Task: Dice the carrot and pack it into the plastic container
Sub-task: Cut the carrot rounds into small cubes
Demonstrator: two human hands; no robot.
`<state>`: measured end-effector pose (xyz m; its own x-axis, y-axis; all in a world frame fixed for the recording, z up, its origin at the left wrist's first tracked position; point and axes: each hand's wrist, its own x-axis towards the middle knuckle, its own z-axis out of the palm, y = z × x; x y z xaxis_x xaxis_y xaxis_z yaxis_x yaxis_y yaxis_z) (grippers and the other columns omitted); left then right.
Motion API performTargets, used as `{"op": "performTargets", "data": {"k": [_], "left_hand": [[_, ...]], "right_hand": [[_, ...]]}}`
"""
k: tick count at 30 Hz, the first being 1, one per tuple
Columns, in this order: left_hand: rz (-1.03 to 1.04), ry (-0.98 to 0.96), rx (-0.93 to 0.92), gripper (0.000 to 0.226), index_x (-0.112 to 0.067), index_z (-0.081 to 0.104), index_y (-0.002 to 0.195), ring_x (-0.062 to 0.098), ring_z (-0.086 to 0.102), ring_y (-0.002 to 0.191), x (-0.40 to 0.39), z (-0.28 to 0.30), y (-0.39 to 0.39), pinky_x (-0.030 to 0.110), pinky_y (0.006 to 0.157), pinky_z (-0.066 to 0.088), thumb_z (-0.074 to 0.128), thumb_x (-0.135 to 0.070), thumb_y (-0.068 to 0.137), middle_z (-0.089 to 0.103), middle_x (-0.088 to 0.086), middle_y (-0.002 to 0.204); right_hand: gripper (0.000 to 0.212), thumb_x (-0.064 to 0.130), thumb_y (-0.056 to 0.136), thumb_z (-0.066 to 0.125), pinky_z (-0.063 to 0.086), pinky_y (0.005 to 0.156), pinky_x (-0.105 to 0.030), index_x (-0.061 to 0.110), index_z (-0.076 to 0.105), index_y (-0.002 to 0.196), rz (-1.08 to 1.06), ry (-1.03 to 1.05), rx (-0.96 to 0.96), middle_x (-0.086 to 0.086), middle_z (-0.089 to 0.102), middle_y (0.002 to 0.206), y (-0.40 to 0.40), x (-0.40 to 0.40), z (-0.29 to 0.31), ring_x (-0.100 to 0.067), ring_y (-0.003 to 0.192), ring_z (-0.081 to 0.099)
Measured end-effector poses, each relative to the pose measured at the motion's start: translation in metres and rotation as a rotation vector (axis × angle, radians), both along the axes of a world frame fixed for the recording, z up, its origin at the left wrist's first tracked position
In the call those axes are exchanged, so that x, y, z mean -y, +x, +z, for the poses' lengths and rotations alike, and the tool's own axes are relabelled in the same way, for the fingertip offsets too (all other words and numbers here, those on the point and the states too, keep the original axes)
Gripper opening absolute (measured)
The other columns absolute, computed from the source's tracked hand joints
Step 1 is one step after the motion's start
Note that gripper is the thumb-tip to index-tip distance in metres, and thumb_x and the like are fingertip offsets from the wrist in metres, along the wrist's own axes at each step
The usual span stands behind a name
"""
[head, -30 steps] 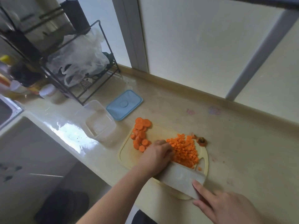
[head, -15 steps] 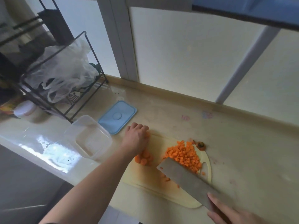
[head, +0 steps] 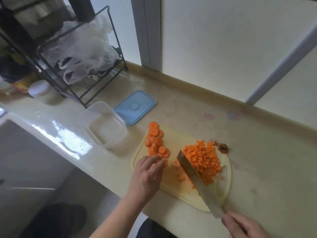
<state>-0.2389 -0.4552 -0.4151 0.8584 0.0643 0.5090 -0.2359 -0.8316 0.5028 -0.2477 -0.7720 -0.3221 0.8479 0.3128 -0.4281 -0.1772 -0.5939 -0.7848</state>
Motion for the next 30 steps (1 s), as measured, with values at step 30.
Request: {"op": "performTargets", "data": {"k": [30], "left_hand": [[0.027, 0.052, -0.032, 0.021, -0.003, 0.076, 0.105, 0.033, 0.06, 0.105, 0.062, -0.045, -0.05, 0.042, 0.091, 0.052, 0.063, -0.019, 0.1, 0.068, 0.016, 0.114]], "right_hand": [[0.038, 0.061, 0.071, 0.052, 0.034, 0.047, -0.017, 0.063, 0.06, 0.108, 0.179, 0.101, -0.261, 0.005, 0.044, 0.044, 0.019, -0.017, -0.01, -0.005, 0.044, 0.043]]}}
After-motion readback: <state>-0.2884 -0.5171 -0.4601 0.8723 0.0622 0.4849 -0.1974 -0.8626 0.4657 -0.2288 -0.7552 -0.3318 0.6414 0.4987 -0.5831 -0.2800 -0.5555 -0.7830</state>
